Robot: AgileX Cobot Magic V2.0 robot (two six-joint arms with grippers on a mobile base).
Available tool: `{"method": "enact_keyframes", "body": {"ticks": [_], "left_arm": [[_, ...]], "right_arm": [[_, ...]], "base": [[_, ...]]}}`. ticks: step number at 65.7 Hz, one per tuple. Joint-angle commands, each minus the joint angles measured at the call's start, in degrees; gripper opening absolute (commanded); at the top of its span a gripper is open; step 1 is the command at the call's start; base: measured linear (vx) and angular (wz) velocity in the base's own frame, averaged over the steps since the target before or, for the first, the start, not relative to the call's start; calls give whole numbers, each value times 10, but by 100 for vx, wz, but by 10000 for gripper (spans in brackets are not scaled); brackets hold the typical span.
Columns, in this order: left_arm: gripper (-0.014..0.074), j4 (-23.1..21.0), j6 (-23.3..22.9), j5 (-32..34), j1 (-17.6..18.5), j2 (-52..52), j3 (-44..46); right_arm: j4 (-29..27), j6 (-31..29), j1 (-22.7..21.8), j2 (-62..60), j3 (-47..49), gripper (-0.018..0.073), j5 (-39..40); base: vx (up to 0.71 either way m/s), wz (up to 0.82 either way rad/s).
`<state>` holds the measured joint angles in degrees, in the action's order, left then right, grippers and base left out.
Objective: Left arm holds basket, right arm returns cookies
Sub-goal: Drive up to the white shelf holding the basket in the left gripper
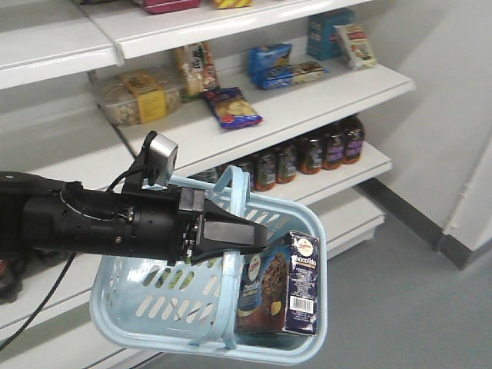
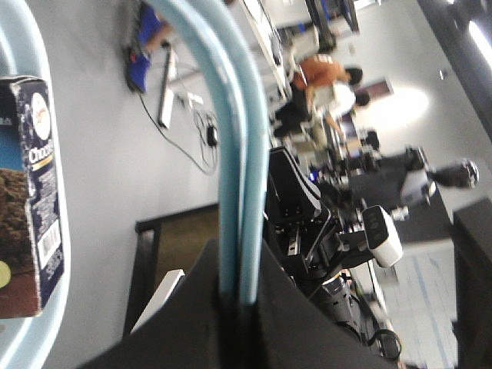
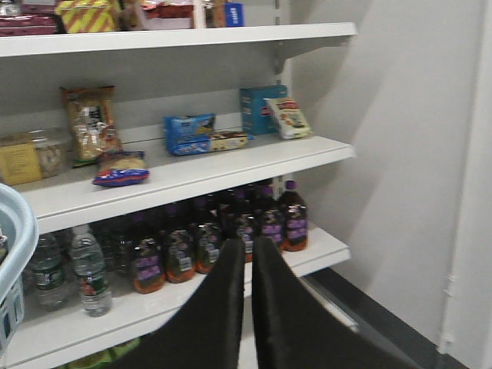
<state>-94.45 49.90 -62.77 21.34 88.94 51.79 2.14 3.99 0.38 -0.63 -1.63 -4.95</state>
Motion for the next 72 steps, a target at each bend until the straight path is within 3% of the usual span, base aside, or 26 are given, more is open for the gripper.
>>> {"method": "enact_keyframes", "body": {"ticks": [1,48,72], "left_arm": [[-6,-75,6,-39,3,-25,20],[-6,-75,6,-38,3,-25,20],[-6,-75,6,-38,3,-25,20]], "right_arm": [[6,-4,-3,-7,-10,-11,41],[6,-4,-3,-7,-10,-11,41],[6,-4,-3,-7,-10,-11,42]], "base": [[20,78],[15,62],[13,33]]}}
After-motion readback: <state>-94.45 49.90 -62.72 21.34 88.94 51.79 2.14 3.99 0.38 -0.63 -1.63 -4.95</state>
